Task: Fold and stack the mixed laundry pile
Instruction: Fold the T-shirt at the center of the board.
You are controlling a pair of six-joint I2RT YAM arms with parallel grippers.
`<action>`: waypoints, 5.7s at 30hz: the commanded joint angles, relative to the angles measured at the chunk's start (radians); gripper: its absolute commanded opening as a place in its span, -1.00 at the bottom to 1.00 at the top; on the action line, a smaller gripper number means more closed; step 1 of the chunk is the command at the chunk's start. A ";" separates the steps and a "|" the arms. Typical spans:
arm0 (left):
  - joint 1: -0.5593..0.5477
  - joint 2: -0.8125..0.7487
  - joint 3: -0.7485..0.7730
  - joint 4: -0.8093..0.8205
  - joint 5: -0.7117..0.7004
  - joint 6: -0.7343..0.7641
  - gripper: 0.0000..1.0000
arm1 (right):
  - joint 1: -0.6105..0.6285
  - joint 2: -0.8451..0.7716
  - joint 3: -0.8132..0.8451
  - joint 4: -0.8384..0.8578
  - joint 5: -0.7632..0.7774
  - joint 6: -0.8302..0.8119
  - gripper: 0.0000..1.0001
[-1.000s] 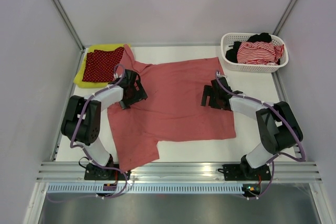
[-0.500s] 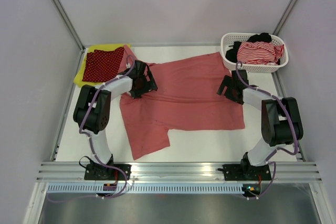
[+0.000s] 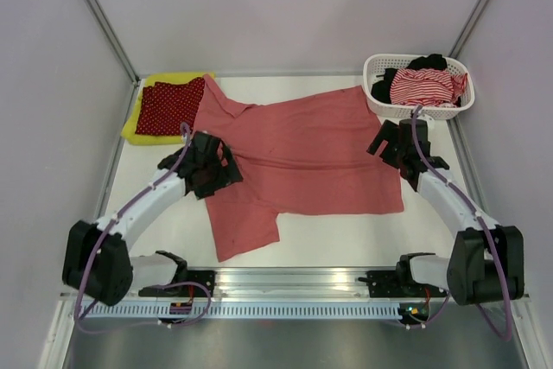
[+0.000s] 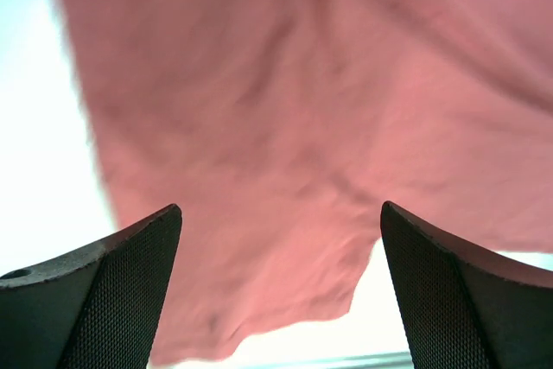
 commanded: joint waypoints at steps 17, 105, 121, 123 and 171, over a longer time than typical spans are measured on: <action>-0.187 -0.204 -0.442 -0.194 0.181 -0.390 0.79 | -0.003 -0.055 -0.053 -0.043 0.063 0.036 0.96; -0.196 -0.434 0.058 -0.313 0.239 -0.153 -0.95 | -0.058 -0.377 -0.059 -0.589 0.061 0.225 -0.99; 0.054 -0.048 0.207 -0.284 0.076 -0.136 -0.95 | -0.058 -0.070 0.076 -0.306 0.102 0.236 -0.99; 0.074 -0.014 0.216 -0.267 0.065 -0.127 -0.95 | -0.058 -0.038 0.077 -0.254 0.116 0.247 -0.99; 0.118 -0.900 0.030 -0.790 0.315 -0.163 -0.95 | -0.073 -0.733 0.077 -1.066 0.179 0.161 -0.99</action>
